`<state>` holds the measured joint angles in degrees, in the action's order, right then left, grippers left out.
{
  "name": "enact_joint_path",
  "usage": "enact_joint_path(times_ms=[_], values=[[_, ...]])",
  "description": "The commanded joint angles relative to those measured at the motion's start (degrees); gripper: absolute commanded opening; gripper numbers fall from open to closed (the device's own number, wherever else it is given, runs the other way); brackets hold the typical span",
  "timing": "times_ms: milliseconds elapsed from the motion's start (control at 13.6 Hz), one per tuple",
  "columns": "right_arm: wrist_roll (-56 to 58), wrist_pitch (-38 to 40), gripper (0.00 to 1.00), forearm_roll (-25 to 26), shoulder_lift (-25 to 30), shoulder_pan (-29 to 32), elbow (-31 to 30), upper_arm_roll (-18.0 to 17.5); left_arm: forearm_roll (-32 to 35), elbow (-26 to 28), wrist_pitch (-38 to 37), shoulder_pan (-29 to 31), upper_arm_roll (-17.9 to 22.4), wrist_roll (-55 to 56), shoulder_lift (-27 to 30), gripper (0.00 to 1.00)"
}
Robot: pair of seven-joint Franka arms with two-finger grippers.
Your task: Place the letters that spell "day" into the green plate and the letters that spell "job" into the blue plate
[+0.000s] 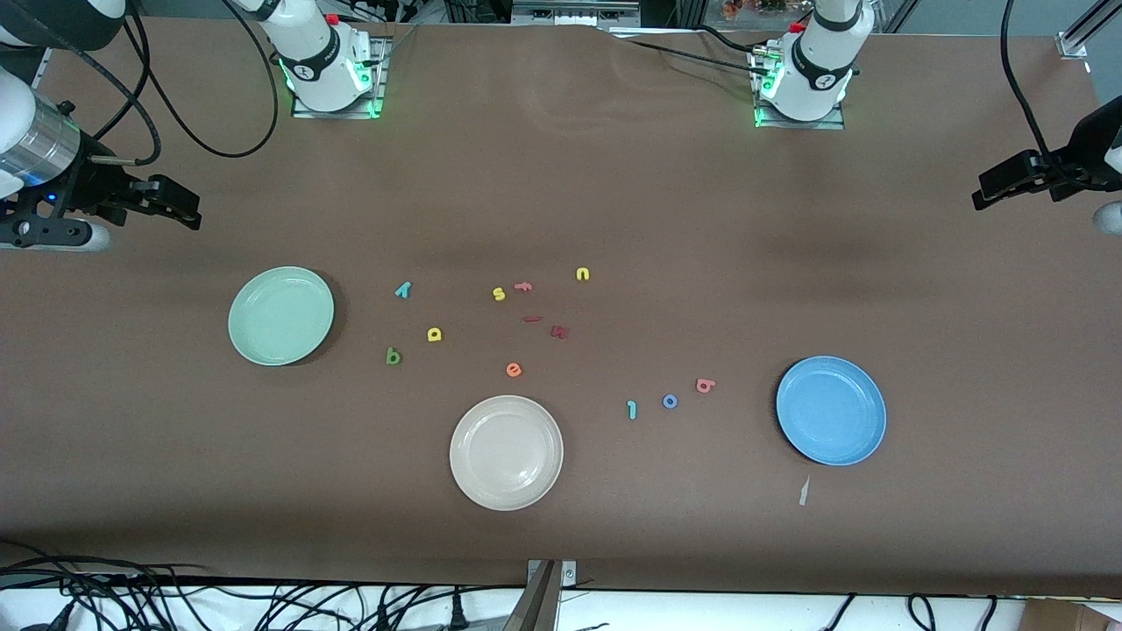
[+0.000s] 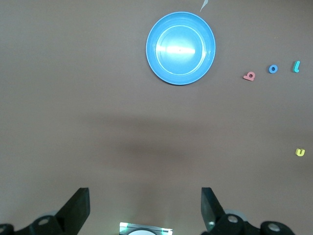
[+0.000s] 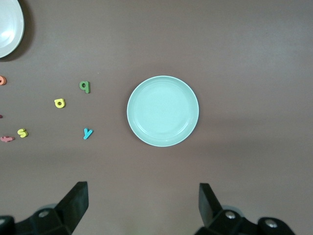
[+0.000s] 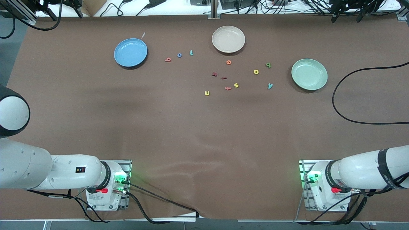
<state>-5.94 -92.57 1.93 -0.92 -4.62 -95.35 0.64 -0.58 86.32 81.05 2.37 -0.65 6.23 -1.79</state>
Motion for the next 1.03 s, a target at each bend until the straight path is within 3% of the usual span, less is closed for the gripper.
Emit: enact_joint_path(times_ms=[0, 294, 589, 956], values=[[0.05, 0.37, 1.0, -0.87, 0.65, 0.14, -0.71, 0.15, -1.01, -1.94, -0.54, -0.96, -0.22, -0.7, -1.55, 1.0], [0.05, 0.37, 1.0, -0.87, 0.65, 0.14, -0.71, 0.15, -0.57, -1.94, -0.54, -2.02, 0.3, -1.23, -3.14, 1.0], [0.05, 0.37, 1.0, -0.87, 0.65, 0.14, -0.71, 0.15, 4.18, -1.16, -0.63, -3.43, -1.36, -1.31, -3.31, 1.0], [0.05, 0.37, 1.0, -0.87, 0.65, 0.14, -0.71, 0.15, 2.87, -0.97, -0.63, -3.43, -1.54, -1.4, -3.4, 1.0]])
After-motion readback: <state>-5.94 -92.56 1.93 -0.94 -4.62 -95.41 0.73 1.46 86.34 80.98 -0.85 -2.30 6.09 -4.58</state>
